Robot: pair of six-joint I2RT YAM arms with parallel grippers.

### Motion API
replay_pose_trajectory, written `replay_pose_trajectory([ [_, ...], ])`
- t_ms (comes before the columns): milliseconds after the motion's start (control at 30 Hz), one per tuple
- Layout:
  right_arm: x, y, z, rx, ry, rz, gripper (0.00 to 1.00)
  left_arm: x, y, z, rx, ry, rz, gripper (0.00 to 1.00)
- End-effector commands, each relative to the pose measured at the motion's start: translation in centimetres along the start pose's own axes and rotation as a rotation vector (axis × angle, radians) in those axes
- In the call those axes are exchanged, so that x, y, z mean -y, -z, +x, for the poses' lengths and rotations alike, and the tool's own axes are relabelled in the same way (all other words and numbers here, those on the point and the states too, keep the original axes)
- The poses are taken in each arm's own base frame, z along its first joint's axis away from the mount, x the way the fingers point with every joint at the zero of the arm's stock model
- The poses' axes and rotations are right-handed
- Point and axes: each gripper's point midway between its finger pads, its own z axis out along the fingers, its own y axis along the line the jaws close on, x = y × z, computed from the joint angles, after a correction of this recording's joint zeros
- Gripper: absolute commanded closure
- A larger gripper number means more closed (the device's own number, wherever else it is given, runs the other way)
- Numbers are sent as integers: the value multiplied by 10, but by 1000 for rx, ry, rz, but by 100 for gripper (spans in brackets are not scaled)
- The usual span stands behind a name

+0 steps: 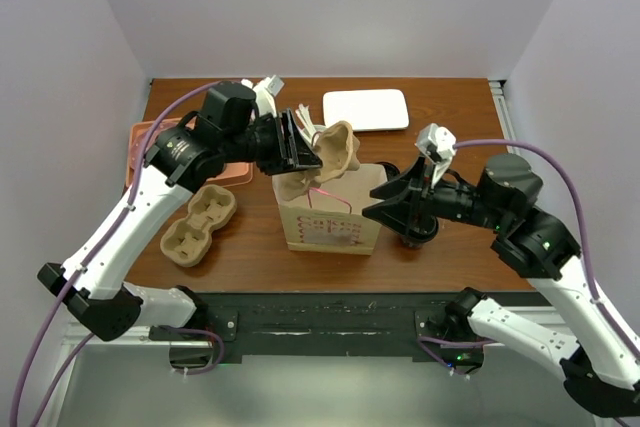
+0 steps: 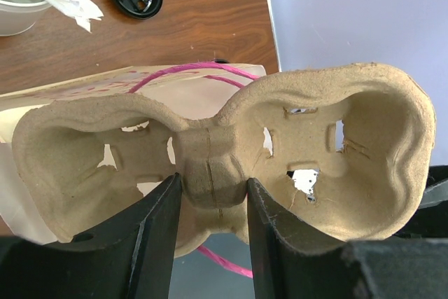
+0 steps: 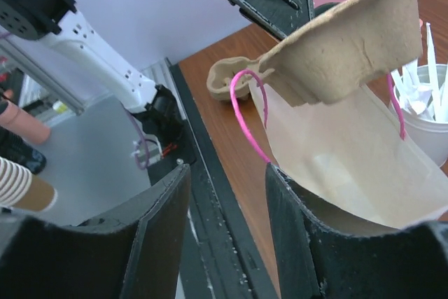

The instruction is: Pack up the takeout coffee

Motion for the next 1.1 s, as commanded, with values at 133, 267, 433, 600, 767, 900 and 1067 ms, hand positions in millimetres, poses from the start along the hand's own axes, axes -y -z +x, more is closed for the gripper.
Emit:
replay_pose_trajectory([
  [133, 0, -22, -17, 0, 190, -83, 48, -6, -6, 11, -52, -30, -16, 82],
  [267, 4, -30, -14, -7, 220, -78, 48, -6, -5, 14, -64, -28, -22, 81],
  [433, 2, -36, -10, -4, 246, -113, 47, -6, -4, 18, -79, -20, -21, 80],
  [600, 4, -42, 1, -35, 296, -133, 47, -6, -4, 19, -85, -19, -23, 80],
  [767, 9, -48, 6, -44, 308, -129, 51, -1, -4, 19, -87, -24, 1, 81],
  [900, 9, -54, 12, -58, 312, -131, 52, -1, -4, 20, -88, -25, 2, 81],
  [1067, 8, -57, 14, -66, 318, -135, 64, -3, -6, 21, -97, -22, -3, 82],
])
